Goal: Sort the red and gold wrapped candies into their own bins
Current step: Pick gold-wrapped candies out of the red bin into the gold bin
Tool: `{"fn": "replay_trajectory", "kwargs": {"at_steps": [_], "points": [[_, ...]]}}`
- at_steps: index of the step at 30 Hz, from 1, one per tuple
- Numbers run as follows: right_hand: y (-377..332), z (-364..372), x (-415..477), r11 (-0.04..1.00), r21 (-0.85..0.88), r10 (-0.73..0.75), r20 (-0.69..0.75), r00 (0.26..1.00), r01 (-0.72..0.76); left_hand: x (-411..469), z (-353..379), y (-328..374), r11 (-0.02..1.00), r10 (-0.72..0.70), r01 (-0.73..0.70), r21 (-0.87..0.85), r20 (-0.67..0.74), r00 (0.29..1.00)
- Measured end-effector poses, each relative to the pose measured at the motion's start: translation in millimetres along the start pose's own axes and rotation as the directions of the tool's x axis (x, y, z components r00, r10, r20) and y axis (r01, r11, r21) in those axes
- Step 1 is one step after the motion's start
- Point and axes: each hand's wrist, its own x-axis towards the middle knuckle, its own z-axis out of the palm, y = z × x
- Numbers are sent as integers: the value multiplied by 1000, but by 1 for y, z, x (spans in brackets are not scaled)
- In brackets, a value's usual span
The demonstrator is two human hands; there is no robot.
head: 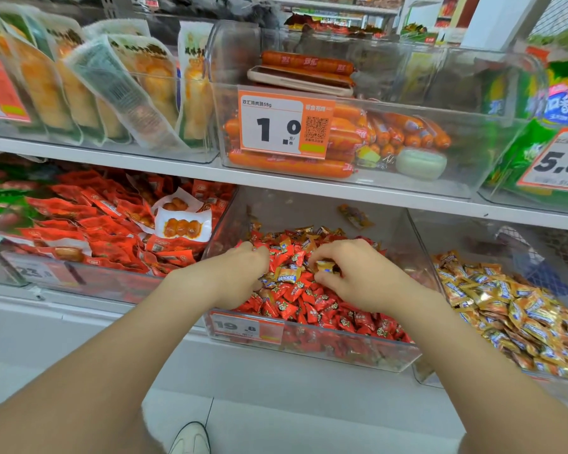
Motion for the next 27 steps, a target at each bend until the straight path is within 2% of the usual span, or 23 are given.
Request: {"fn": "replay_trajectory", "kwargs": {"at_steps": [4, 6, 8, 11, 14, 16, 21, 24, 27], "points": [[3, -14, -9, 994, 105, 50, -88, 995, -40, 4, -2, -5, 993, 20, -19, -114, 2, 1000], [7, -18, -12, 972, 219, 113, -121, 986, -84, 5, -2, -5, 992, 38, -39, -119, -5, 999], [11, -19, -13, 909, 394, 190, -105, 976, -134, 7, -2, -1, 994, 51, -54, -95, -32, 998], [8, -22, -16, 751, 620, 295, -7, 955, -227, 7, -1, 2, 994, 86, -90, -54, -72, 994], [3, -24, -20, 671, 672, 379, 54, 924, -314, 5, 1, 4, 991, 89, -97, -89, -84, 992], [-3, -26, -21, 615, 716, 391, 86, 917, -329, 2, -3, 7, 980, 75, -95, -175, -121, 990], [-13, -26, -20, 202, 920, 319, 263, 910, -337, -2, -11, 14, 935, 42, -131, -329, -266, 963], [-15, -26, -16, 75, 936, 283, 312, 907, -345, -1, -8, 13, 943, 48, -136, -303, -281, 959], [-16, -27, -11, -13, 919, 346, 375, 860, -395, 2, -5, 9, 943, 69, -144, -300, -245, 967]]}}
